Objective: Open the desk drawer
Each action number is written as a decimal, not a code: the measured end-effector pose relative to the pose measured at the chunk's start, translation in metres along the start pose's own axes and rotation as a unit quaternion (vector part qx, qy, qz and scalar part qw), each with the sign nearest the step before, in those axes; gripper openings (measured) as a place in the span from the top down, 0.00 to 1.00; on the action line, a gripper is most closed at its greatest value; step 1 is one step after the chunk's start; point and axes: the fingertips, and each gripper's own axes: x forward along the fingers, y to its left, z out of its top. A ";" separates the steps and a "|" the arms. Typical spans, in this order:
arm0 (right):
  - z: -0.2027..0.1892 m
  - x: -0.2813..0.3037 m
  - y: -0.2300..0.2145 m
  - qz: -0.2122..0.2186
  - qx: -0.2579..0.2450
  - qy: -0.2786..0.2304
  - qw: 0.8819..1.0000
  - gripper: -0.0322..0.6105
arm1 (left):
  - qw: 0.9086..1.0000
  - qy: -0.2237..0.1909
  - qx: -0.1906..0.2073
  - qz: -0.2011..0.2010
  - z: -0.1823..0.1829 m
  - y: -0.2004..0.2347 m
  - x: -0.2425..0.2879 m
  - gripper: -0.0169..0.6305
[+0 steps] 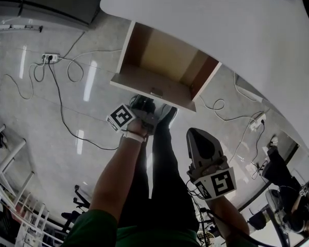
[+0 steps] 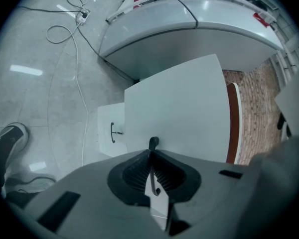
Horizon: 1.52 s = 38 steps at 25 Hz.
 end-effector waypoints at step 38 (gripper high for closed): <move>0.010 -0.003 0.001 0.003 -0.012 -0.007 1.000 0.95 | 1.000 -0.006 0.009 0.028 0.013 0.024 -0.018 0.84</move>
